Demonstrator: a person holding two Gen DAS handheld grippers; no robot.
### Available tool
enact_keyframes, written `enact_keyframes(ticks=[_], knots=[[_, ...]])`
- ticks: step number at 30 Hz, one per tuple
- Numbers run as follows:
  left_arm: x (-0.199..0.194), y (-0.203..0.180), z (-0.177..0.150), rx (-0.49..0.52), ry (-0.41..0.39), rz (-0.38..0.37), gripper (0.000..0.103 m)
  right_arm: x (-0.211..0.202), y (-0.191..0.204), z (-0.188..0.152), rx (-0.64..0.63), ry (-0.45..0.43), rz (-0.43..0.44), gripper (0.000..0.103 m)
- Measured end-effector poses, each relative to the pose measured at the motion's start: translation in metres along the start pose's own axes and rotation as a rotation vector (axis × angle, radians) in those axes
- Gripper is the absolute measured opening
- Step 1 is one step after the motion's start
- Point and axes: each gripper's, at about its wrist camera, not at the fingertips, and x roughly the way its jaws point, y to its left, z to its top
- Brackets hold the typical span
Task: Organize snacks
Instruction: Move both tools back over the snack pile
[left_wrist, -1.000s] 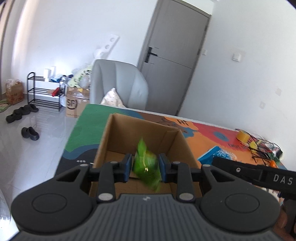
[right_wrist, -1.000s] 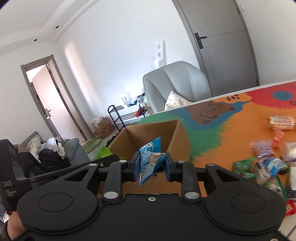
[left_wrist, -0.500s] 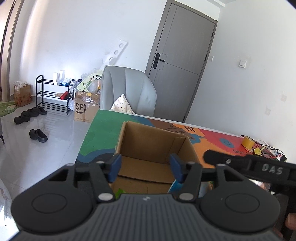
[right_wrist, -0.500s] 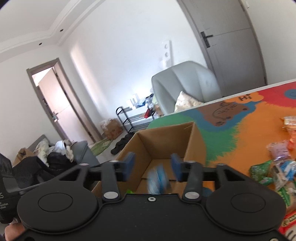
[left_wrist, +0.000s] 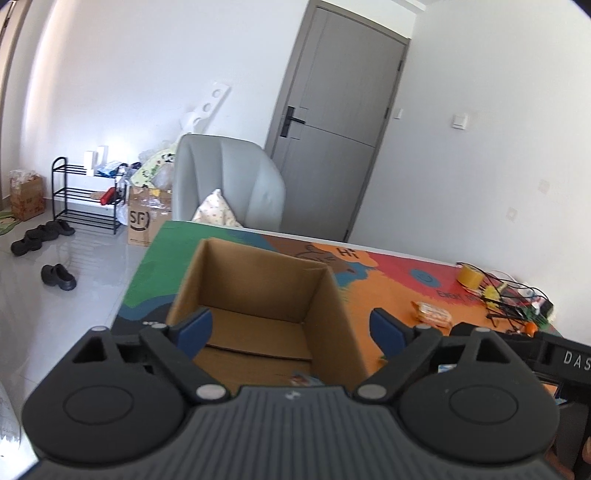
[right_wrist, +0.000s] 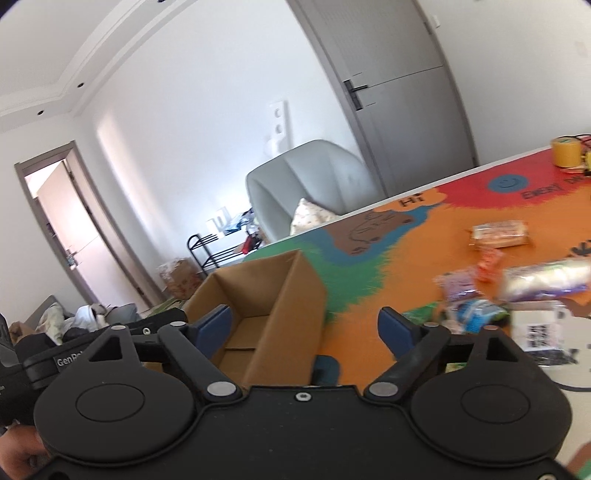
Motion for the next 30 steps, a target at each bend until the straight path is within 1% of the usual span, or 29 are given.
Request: enact_keyframes(ticks=[4, 8, 14, 20, 30], knots=[[-0.001, -0.015, -0.004, 0.017, 0.004, -0.02, 0.094, -0.013, -0.011, -0.001, 0.012, -0.007, -0.021, 0.093], [-0.001, -0.027, -0.005, 0.036, 0.013, -0.043, 0.095, -0.024, -0.022, -0.002, 0.021, 0.0, -0.043, 0.095], [0.0, -0.048, -0.009, 0.061, 0.035, -0.084, 0.097, -0.044, -0.038, -0.005, 0.033, -0.008, -0.076, 0.103], [0.003, -0.071, -0.017, 0.102, 0.062, -0.124, 0.098, -0.061, -0.058, -0.006, 0.049, -0.017, -0.117, 0.103], [0.012, -0.104, -0.028, 0.178, 0.117, -0.162, 0.098, -0.079, -0.104, -0.009, 0.067, -0.017, -0.175, 0.103]])
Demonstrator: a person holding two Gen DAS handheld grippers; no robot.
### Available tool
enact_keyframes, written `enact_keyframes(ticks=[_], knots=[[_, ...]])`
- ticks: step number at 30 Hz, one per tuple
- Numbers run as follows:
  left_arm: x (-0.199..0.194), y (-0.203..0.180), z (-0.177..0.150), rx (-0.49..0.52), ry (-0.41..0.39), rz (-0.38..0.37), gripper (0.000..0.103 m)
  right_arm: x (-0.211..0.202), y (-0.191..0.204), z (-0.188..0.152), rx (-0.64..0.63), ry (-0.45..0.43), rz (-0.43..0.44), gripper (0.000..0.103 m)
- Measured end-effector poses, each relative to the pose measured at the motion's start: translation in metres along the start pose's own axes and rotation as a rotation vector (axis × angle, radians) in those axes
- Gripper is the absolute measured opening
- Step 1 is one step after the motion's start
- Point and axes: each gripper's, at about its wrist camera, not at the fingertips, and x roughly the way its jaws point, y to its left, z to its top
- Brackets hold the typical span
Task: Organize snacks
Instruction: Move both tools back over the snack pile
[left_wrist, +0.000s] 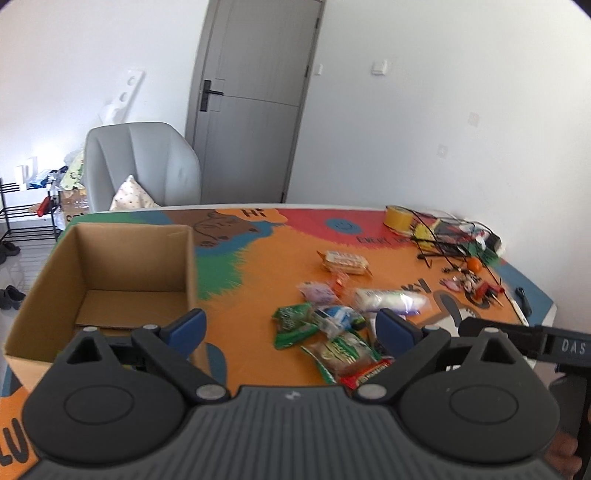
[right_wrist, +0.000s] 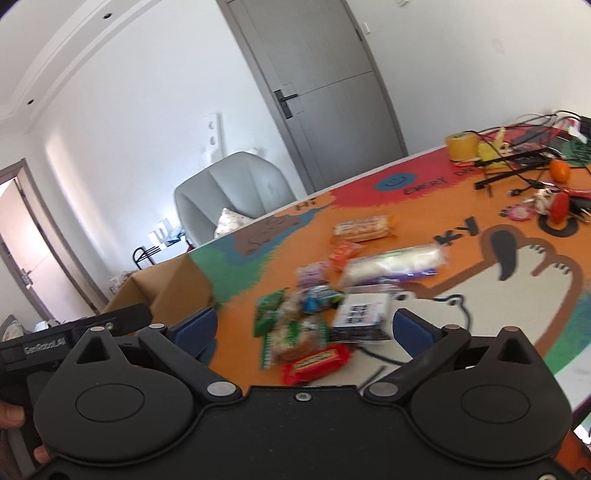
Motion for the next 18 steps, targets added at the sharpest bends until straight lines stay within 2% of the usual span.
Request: enact_keyframes(ticks=[7, 13, 15, 18], knots=[[0.018, -0.013, -0.007, 0.021, 0.037, -0.026, 0.097, 0.009, -0.027, -0.004, 0.028, 0.018, -0.034, 0.103], [0.037, -0.019, -0.014, 0.031, 0.072, -0.05, 0.095, 0.024, -0.034, -0.014, 0.033, 0.061, -0.022, 0.101], [0.041, -0.019, -0.016, 0.026, 0.077, -0.056, 0.093, 0.032, -0.032, -0.02, 0.028, 0.079, -0.008, 0.098], [0.049, -0.017, -0.02, 0.025, 0.091, -0.06, 0.084, 0.047, -0.029, -0.029, 0.021, 0.116, 0.009, 0.093]])
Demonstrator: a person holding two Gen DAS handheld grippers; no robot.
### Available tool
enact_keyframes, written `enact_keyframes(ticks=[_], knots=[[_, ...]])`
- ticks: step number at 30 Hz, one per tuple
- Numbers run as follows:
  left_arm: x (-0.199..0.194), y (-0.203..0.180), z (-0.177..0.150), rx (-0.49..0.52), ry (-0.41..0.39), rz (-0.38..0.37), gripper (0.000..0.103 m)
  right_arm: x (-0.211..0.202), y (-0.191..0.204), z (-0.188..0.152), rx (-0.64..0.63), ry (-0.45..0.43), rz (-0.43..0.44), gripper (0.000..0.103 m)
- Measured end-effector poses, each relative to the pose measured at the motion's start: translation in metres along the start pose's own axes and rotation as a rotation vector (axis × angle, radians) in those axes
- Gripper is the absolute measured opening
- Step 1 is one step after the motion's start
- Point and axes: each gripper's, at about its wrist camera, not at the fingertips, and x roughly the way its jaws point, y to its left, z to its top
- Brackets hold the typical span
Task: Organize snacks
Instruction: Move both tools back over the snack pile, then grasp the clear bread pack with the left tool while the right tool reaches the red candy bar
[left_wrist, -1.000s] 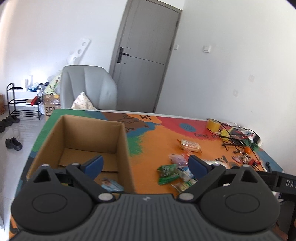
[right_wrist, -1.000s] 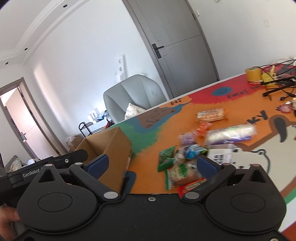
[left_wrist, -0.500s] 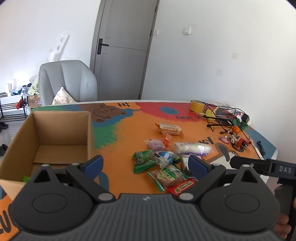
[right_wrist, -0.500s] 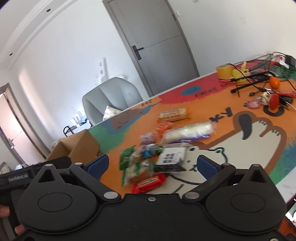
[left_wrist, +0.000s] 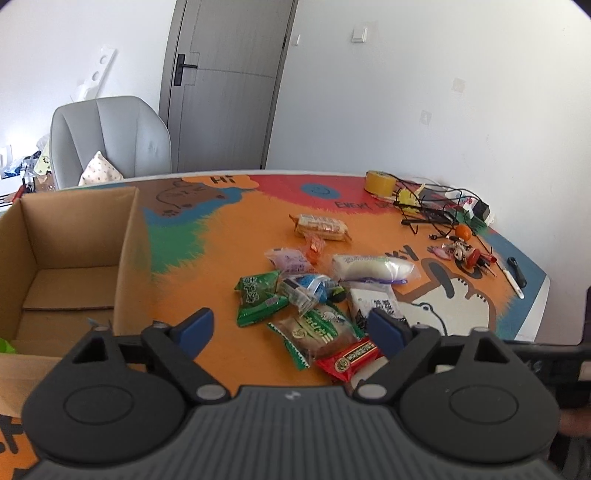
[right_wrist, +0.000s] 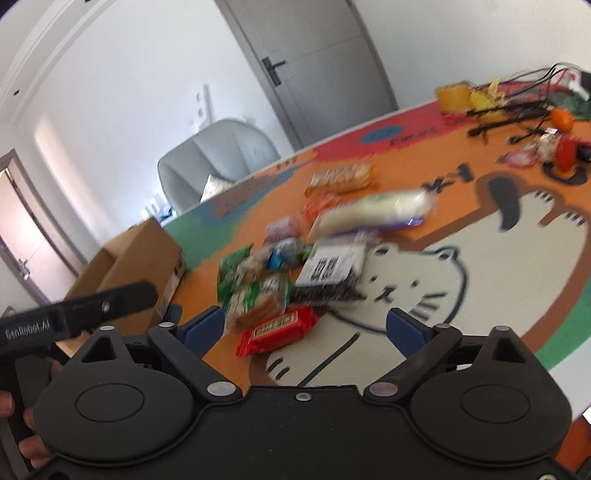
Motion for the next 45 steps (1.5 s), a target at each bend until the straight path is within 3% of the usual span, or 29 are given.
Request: enact_keyframes(ticks=[2, 11, 13, 20, 25, 28, 30, 33, 37, 41, 42, 45], knots=[[0.005, 0.002, -0.003, -0.003, 0.022, -0.004, 0.076, 0.011, 0.002, -0.004, 0.004, 0.022, 0.003, 0.091], [0.016, 0.013, -0.008, -0.029, 0.05, -0.01, 0.076, 0.041, 0.021, -0.009, -0.048, 0.043, 0.013, 0.091], [0.018, 0.015, -0.008, -0.037, 0.049, -0.012, 0.076, 0.044, 0.024, -0.009, -0.05, 0.036, 0.008, 0.082], [0.029, 0.019, -0.008, -0.057, 0.066, -0.008, 0.076, 0.049, 0.029, -0.01, -0.091, 0.013, -0.021, 0.075], [0.035, 0.017, -0.009, -0.055, 0.075, -0.001, 0.076, 0.046, 0.021, -0.01, -0.1, -0.006, -0.051, 0.044], [0.04, 0.014, -0.009, -0.055, 0.083, -0.003, 0.076, 0.04, 0.003, -0.007, -0.03, -0.005, -0.019, 0.031], [0.044, 0.012, -0.009, -0.052, 0.089, -0.008, 0.076, 0.036, -0.004, -0.005, -0.008, -0.009, -0.023, 0.029], [0.05, 0.007, -0.008, -0.047, 0.091, -0.016, 0.078, 0.033, -0.013, -0.006, -0.002, -0.01, -0.065, 0.008], [0.059, -0.001, -0.007, -0.038, 0.099, -0.027, 0.079, 0.029, -0.028, -0.006, 0.048, -0.011, -0.04, 0.003], [0.068, -0.007, -0.004, -0.026, 0.097, -0.021, 0.08, 0.027, -0.031, -0.005, 0.072, -0.007, -0.039, 0.005], [0.069, -0.008, -0.003, -0.027, 0.096, -0.016, 0.08, 0.027, -0.029, -0.004, 0.073, -0.003, -0.038, 0.01], [0.067, -0.005, -0.001, -0.051, 0.085, -0.02, 0.079, 0.027, -0.02, -0.003, 0.049, -0.018, -0.018, 0.044]])
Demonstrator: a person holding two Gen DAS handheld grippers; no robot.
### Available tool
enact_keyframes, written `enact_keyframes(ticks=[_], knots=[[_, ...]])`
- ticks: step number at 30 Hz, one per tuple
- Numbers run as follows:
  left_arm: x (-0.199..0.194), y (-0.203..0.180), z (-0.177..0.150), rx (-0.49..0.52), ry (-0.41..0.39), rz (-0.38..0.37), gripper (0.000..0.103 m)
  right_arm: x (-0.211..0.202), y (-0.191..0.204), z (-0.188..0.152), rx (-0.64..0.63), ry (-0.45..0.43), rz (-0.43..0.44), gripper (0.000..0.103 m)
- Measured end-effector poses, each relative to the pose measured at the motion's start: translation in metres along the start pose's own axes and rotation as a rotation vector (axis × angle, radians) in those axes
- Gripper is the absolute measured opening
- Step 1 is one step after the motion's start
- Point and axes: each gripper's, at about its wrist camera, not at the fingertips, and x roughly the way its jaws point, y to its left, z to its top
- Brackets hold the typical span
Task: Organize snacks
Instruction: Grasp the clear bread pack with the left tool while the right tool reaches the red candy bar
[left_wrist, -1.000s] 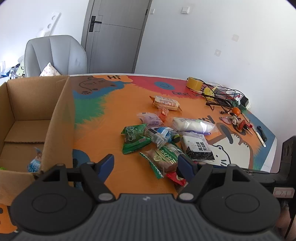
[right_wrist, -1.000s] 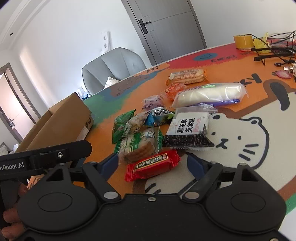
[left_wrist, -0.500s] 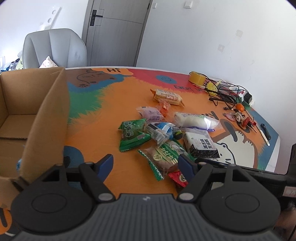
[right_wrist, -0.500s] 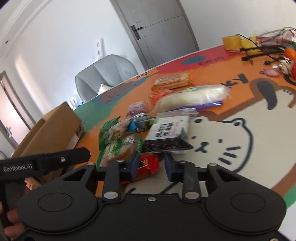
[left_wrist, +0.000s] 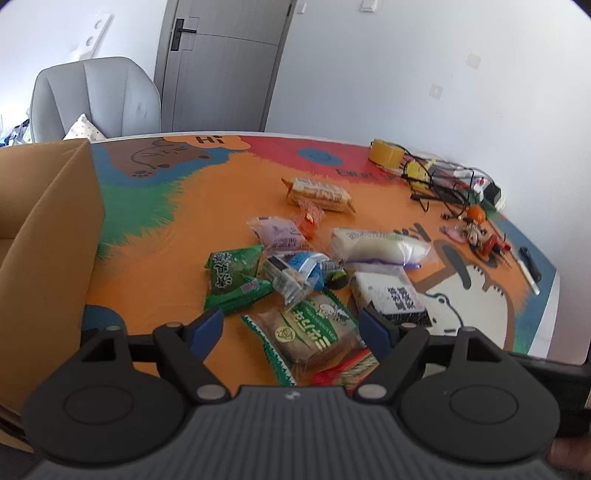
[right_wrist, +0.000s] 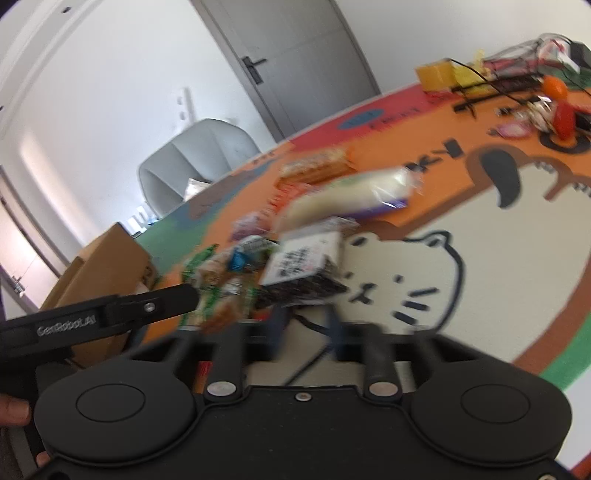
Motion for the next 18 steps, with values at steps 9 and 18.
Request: enact_keyframes(ticks=[9, 18], knots=[[-0.011, 0.016, 0.0, -0.047, -0.019, 0.013, 0.08, 0.017, 0.037, -0.006, -0.107, 0.014, 0.008, 0.071], [-0.009, 0.026, -0.002, -0.073, -0.013, 0.026, 0.08, 0.025, 0.058, -0.016, -0.24, -0.015, -0.102, 0.06]])
